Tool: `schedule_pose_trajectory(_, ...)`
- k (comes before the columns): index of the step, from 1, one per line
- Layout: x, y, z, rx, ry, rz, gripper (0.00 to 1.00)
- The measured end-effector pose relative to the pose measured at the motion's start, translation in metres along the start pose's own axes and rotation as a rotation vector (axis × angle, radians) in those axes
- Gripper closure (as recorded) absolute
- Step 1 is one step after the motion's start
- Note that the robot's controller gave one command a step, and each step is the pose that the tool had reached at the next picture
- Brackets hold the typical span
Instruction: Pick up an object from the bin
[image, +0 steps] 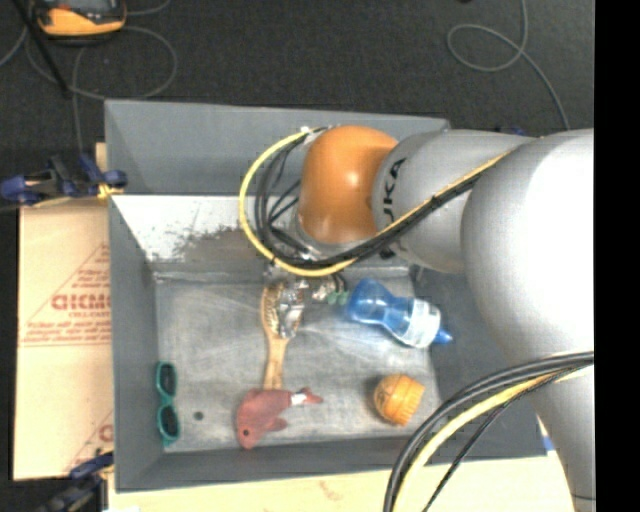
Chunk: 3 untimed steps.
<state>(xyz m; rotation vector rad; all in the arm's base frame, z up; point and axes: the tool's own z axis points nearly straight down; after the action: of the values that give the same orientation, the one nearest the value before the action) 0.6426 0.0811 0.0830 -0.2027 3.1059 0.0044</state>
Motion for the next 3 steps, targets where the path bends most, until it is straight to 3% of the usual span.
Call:
schedule_pose_trajectory(1, 0.003, 0.0, 0.003, 0.0, 0.008, 0.001, 0.0)
schedule_pose_trajectory(2, 0.002, 0.0, 0.003, 0.0, 0.008, 0.001, 0.0)
schedule_pose_trajectory(3, 0.014, 0.002, -0.002, 0.003, -0.021, -0.063, 1.0)
